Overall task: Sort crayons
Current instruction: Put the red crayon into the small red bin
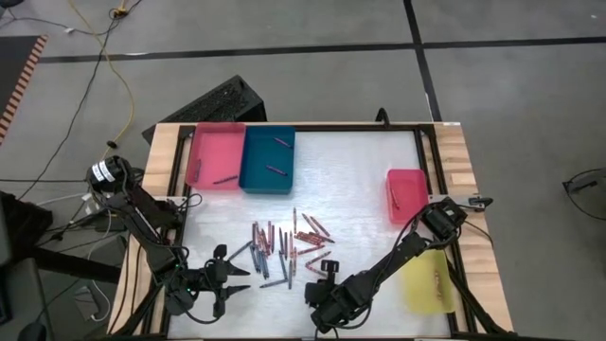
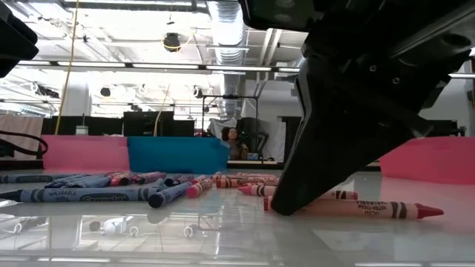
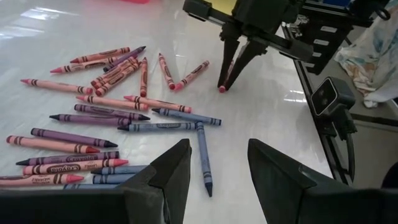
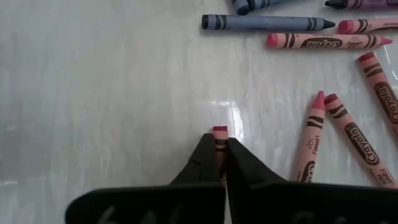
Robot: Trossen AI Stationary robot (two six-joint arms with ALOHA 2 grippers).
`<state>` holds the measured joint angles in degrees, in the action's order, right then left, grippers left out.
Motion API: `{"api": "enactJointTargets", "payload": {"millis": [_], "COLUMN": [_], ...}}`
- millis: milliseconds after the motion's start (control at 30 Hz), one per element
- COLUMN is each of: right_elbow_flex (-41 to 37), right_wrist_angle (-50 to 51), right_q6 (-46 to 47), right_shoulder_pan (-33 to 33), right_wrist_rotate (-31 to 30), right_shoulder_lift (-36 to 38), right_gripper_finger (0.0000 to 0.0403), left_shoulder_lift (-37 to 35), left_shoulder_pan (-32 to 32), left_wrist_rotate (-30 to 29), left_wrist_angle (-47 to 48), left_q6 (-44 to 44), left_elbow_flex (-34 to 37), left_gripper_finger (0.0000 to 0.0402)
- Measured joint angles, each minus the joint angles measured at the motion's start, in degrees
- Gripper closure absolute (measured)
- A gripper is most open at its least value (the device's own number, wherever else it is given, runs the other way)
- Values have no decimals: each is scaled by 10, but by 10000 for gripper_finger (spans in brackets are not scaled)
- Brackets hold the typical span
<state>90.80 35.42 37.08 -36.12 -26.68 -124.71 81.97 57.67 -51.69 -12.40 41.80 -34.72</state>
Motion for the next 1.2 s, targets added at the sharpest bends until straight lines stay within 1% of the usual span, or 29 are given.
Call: {"api": "enactJointTargets", "payload": {"millis": [100,200,400,533,633,700,867,933,967,1000,1067,1133,1200], "right_elbow_flex": [-1,-3,-2,-3,-2,-2,-2,-2,-2,-6,-22,-28,-51], "right_wrist_angle": [-4,-5,43,122,200,265,442,524,550,548,534,545,548], "right_q6": [0,0,12,60,130,184,349,421,452,465,452,471,474], "right_shoulder_pan": [-1,-1,4,11,16,22,37,41,42,45,50,60,71], "right_wrist_rotate": [-2,-20,-97,-144,-178,-190,-189,-175,-165,-158,-150,-119,-95], "right_shoulder_lift": [5,16,74,114,149,166,181,182,180,179,184,185,190], "right_gripper_finger": [398,398,398,398,398,398,398,398,398,398,398,398,398], "left_shoulder_lift": [0,0,0,0,0,0,0,0,0,0,0,0,0], "left_shoulder_pan": [0,0,0,0,0,0,0,0,0,0,0,0,0], "left_wrist_rotate": [0,-1,-5,-6,-6,-6,-6,-6,-5,-3,1,1,1], "left_wrist_angle": [0,0,1,1,1,1,1,1,1,1,1,3,5], "left_q6": [0,0,0,0,0,0,0,1,4,5,5,9,11], "left_elbow_flex": [0,0,0,0,0,0,0,0,0,0,0,0,0], "left_gripper_finger": [253,253,253,253,253,253,253,253,253,253,253,253,253]}}
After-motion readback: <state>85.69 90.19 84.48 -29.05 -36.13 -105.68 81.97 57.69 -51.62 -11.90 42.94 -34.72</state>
